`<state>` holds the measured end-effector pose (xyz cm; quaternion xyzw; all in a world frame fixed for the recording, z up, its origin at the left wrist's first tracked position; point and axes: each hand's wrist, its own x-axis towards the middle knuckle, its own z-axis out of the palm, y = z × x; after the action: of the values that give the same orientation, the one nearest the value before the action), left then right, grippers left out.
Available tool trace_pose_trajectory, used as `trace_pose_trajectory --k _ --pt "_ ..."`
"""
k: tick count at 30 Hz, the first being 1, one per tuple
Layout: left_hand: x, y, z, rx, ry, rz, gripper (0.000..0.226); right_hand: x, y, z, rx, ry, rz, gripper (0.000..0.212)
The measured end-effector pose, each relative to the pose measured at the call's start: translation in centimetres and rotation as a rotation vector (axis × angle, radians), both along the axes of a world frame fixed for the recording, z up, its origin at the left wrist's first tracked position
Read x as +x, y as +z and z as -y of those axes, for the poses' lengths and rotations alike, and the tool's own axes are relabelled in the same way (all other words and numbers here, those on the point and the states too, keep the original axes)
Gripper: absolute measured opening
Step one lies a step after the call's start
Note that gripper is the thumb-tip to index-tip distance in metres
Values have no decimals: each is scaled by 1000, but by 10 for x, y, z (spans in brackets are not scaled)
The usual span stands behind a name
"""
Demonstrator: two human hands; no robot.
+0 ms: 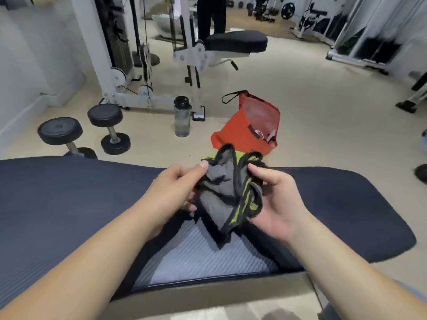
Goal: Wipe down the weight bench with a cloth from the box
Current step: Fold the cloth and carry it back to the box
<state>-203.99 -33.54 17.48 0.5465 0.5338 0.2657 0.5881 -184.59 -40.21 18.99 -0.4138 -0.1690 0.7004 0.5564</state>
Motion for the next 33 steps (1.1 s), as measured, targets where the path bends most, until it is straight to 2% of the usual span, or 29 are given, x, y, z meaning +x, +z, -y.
trace_pose_trajectory --k 2,6,7,9,12,15,17,21,24,28,30,31,33 --pt "17 -5 0 -54 -36 -7 74 18 -13 3 -14 -11 -74 48" --pt "48 -12 -3 -160 -137 56 39 40 -32 -13 15 103 -161 68" --pt "56 -13 -6 -158 -123 75 34 43 -35 -21 18 149 -142 72" --pt "72 -19 -14 -132 -35 91 27 56 -46 -38 -1 164 -40 62" --pt "98 -13 -20 -206 1 178 26 83 -53 -54 -49 120 45 49" --pt "124 16 -21 -350 16 241 30 100 -33 -53 -151 1 -31 51" --pt "138 46 -18 -339 -68 194 39 112 -11 -42 -225 -117 -112 51" --pt "167 133 -13 -197 -125 15 67 136 87 -22 -319 -217 -131 55" --pt "198 223 -4 34 -197 -93 67 163 189 -7 -326 -274 -119 54" --pt "241 341 14 402 -392 -221 62 203 326 37 -324 -285 -44 60" --pt "265 395 28 381 -386 -231 39 225 381 66 -302 -292 -26 64" --pt "280 424 37 310 -353 -204 24 236 405 83 -284 -300 -8 65" --pt "310 477 58 53 -257 -99 24 256 442 112 -274 -305 32 67"
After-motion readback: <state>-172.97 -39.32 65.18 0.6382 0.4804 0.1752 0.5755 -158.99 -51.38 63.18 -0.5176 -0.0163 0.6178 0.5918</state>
